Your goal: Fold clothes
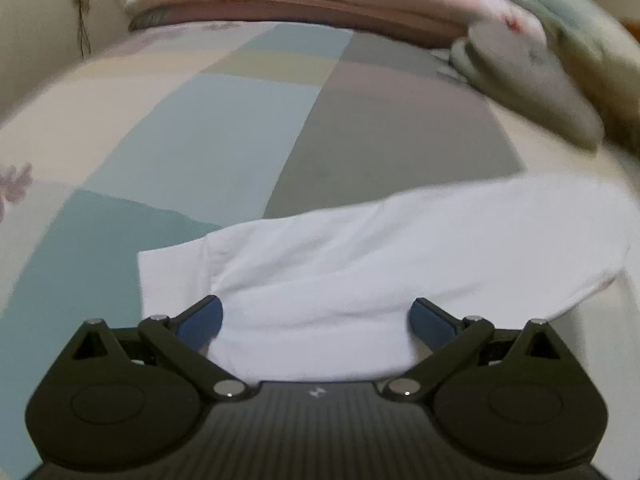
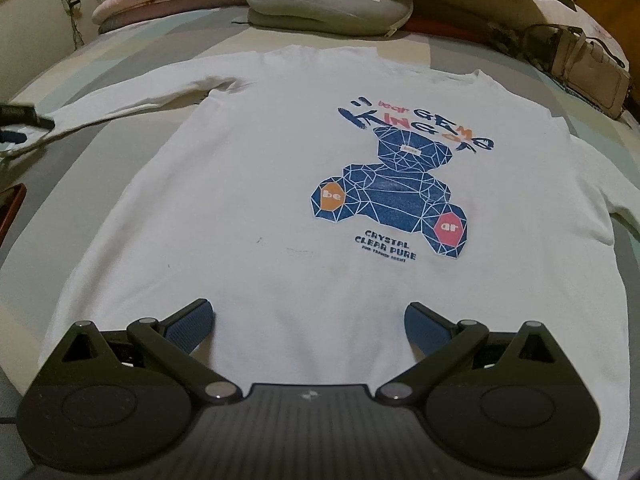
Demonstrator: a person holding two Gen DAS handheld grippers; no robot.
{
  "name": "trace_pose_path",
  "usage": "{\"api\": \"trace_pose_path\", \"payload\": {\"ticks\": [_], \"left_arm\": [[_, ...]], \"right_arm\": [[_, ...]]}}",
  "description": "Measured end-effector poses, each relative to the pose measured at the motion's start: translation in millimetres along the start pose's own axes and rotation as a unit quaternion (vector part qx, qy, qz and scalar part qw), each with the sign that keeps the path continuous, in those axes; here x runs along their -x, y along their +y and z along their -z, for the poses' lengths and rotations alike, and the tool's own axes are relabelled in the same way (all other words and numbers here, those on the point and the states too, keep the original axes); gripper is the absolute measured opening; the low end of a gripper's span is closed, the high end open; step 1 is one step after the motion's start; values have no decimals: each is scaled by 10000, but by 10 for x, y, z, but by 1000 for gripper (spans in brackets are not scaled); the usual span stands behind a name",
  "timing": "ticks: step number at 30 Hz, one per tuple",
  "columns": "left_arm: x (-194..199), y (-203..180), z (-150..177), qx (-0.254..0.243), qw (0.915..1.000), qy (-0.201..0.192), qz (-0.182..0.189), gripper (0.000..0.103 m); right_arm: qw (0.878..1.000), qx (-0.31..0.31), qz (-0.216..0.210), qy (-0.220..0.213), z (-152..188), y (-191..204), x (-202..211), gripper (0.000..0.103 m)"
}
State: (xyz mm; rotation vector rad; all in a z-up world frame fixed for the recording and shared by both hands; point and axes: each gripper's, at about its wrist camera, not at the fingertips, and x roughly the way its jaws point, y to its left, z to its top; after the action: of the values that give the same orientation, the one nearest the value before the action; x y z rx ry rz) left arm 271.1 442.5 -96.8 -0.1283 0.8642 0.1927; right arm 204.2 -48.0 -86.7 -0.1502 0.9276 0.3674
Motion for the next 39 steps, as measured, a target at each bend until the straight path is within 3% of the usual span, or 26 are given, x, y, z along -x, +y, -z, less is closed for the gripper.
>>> {"api": "trace_pose_path", "payload": {"ticks": [7, 12, 18, 23, 27, 32, 35, 39], "left_arm": [[310, -320, -134, -424, 9990, -116, -118, 100], [466, -757, -314, -473, 9976, -328, 385, 101], [3, -1235, -414, -448, 9988, -188, 4, 101], [-298, -1058, -311, 28, 9999, 33, -103, 102], [-65, -1054, -283, -35, 9999, 47, -163, 102], [379, -1207, -134, -626, 9979, -118, 70, 102], [574, -1273, -19, -897, 9955, -171, 243, 102], [696, -1367, 116, -1209, 9921, -182, 284, 102]], "right_arm": [[10000, 22, 15, -27, 4, 13, 1, 103], [10000, -48, -73, -31, -3, -21, 49, 103], [9989, -281, -341, -179, 16, -135, 203, 103], [9982, -123, -478, -349, -179, -126, 251, 103], [9968, 133, -654, -433, -507, 42, 57, 103], [9971, 397, -563, -322, -844, 413, -425, 103], [9981, 539, -287, -123, -839, 665, -632, 103], [9939, 1065, -238, -178, -688, 978, -469, 103]]}}
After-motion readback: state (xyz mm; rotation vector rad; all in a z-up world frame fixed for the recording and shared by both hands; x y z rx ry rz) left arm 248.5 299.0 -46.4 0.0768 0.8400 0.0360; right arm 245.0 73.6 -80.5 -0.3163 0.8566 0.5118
